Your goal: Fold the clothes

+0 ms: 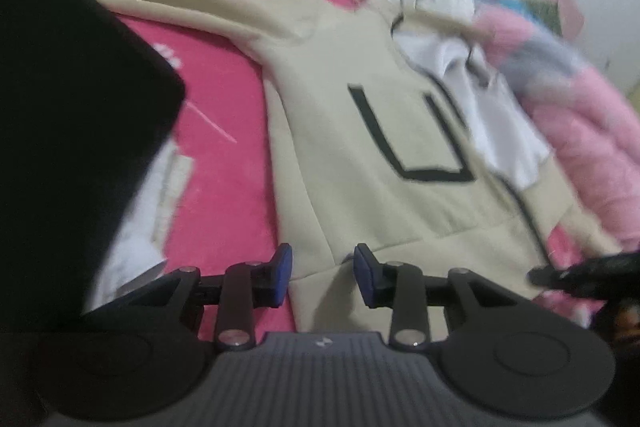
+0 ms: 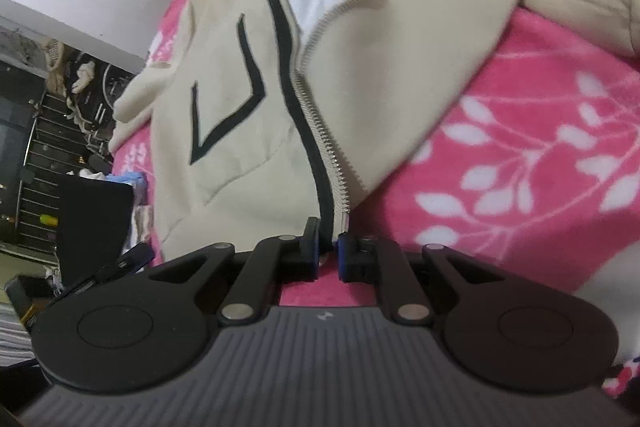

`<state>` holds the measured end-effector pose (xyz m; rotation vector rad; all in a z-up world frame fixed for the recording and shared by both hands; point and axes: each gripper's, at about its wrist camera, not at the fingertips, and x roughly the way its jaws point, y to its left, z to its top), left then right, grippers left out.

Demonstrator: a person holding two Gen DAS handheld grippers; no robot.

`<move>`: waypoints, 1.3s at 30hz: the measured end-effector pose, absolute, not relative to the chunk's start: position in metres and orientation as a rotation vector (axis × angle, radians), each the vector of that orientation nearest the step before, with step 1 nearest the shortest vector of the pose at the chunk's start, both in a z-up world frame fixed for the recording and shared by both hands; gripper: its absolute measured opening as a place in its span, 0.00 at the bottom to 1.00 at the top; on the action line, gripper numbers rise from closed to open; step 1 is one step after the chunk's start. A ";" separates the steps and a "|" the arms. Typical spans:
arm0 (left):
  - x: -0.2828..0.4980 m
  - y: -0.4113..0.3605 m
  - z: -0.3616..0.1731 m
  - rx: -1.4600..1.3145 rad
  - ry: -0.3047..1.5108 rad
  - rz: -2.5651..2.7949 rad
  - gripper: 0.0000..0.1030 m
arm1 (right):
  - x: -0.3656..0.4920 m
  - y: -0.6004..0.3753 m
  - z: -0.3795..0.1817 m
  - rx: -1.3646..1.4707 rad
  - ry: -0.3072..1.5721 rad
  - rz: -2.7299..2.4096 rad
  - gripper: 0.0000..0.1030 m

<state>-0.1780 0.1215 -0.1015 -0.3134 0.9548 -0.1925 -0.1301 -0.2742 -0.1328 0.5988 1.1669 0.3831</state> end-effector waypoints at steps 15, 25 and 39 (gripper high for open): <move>-0.201 0.214 -0.116 -1.037 0.872 -0.221 0.02 | -0.135 -0.274 -0.130 0.623 1.125 0.419 0.07; -0.211 0.210 -0.122 -0.805 0.941 -0.171 0.41 | -0.131 -0.278 -0.147 0.702 1.179 0.412 0.10; -0.194 0.195 -0.119 -1.009 0.924 -0.333 0.05 | -0.133 -0.275 -0.146 0.714 1.174 0.422 0.10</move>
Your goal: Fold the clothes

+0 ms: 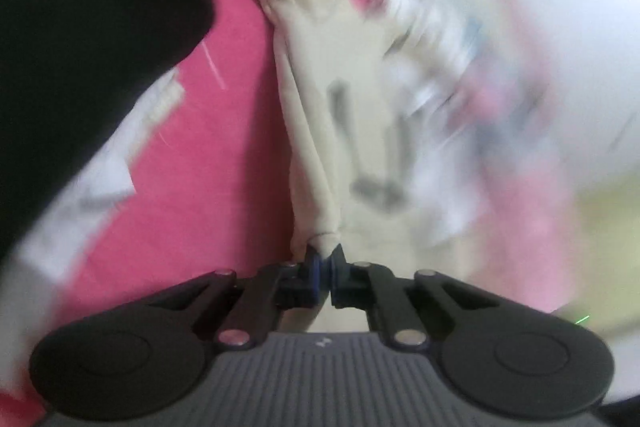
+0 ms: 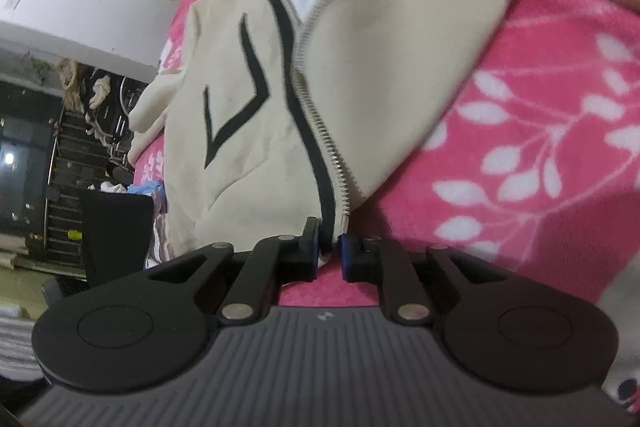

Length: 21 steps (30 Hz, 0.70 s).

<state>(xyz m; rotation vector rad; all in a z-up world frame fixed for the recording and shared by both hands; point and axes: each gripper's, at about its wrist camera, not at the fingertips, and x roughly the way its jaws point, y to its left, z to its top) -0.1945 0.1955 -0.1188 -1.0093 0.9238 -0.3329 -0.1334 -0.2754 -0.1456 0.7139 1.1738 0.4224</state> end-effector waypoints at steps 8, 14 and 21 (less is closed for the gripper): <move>-0.217 0.218 -0.156 -0.935 1.048 -0.168 0.08 | -0.130 -0.266 -0.156 0.692 1.229 0.438 0.08; -0.219 0.198 -0.105 -0.496 1.031 -0.164 0.32 | -0.133 -0.271 -0.145 0.630 1.252 0.418 0.12; -0.219 0.177 -0.056 -0.263 0.822 -0.219 0.40 | -0.142 -0.258 -0.075 0.317 1.064 0.435 0.16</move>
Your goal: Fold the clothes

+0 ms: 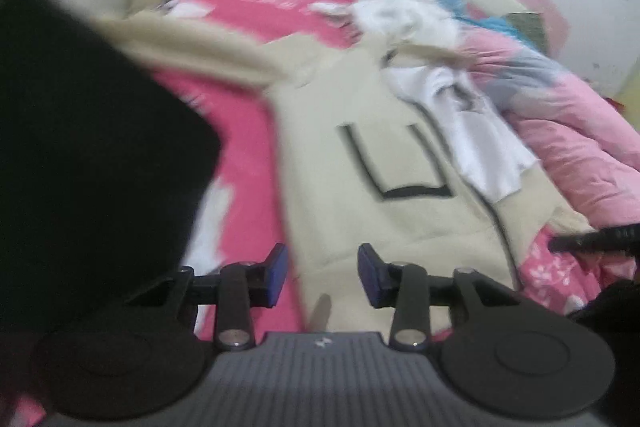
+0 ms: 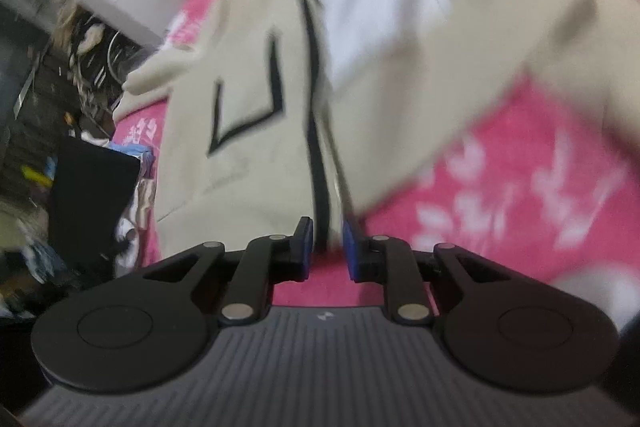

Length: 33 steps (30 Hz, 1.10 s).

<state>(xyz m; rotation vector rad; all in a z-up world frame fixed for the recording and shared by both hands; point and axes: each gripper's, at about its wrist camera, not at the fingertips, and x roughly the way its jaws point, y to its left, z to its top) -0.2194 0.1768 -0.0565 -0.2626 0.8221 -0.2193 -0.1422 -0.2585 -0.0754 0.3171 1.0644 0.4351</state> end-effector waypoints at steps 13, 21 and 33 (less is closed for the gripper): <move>-0.190 0.136 -0.069 -0.093 0.889 -0.223 0.42 | -0.129 -0.255 -0.107 0.253 1.047 0.402 0.07; -0.120 0.038 -0.063 -0.133 0.854 -0.525 0.52 | -0.102 -0.352 -0.094 0.657 0.991 0.126 0.12; -0.097 -0.168 -0.103 0.400 0.811 -0.900 0.61 | -0.047 -0.426 -0.119 0.877 0.948 -0.050 0.23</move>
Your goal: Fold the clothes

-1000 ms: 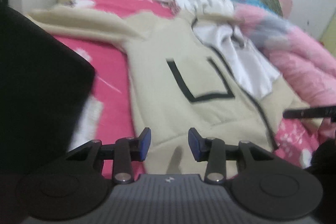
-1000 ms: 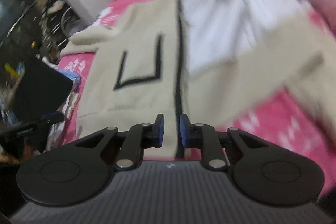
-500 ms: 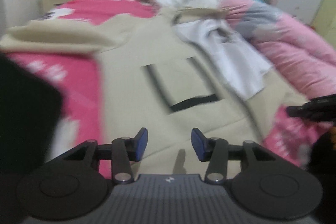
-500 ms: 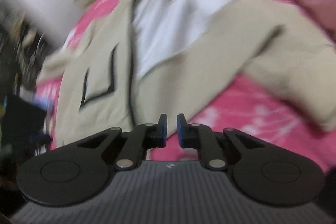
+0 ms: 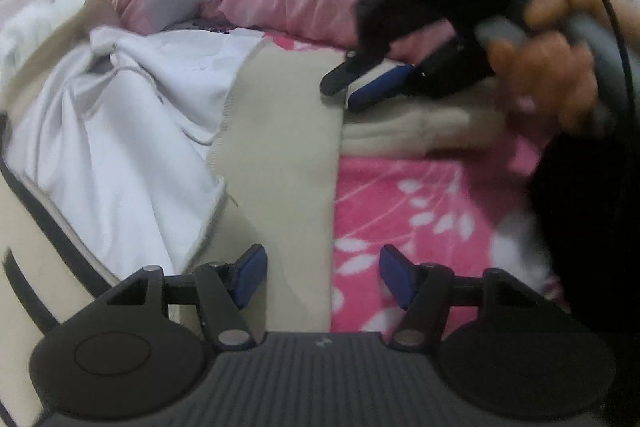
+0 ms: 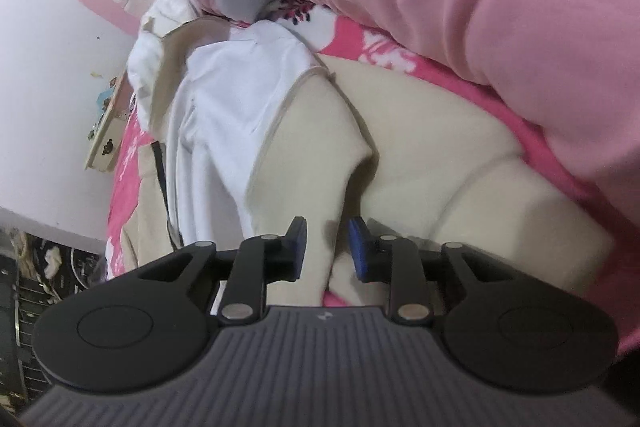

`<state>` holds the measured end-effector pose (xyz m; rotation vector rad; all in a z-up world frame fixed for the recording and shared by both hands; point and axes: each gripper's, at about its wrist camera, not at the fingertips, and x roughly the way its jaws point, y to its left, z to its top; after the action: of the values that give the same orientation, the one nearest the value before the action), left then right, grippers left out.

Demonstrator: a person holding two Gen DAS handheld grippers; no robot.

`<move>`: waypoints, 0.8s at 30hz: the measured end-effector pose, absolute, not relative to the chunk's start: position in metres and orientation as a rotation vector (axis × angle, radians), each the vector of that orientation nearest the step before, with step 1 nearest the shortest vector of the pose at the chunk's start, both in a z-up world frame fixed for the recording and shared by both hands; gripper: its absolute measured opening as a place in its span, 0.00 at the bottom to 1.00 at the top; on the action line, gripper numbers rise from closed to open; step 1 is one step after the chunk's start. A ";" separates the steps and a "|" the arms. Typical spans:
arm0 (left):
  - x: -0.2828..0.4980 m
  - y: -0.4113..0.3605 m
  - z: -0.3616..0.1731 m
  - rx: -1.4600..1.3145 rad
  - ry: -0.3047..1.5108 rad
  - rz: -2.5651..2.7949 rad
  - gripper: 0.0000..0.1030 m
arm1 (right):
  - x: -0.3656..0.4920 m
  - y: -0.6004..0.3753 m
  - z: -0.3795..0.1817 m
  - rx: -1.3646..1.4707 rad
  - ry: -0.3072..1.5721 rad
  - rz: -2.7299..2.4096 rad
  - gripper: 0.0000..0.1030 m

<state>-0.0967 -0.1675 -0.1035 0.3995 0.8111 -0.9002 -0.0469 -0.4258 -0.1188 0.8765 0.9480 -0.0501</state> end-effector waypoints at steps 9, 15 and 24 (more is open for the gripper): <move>-0.101 -0.150 -0.096 0.382 0.753 -0.810 0.08 | -0.032 -0.416 -0.117 0.732 0.890 0.005 0.01; -0.120 -0.139 -0.072 0.318 0.752 -0.927 0.04 | -0.059 -0.401 -0.066 0.470 0.846 0.024 0.00; -0.111 -0.144 -0.093 0.250 0.908 -0.983 0.04 | -0.076 -0.422 -0.071 0.483 0.900 -0.022 0.00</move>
<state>-0.1109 -0.1443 -0.0934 0.2504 0.9076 -0.9831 -0.0757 -0.4224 -0.0713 0.4832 0.8999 -0.0224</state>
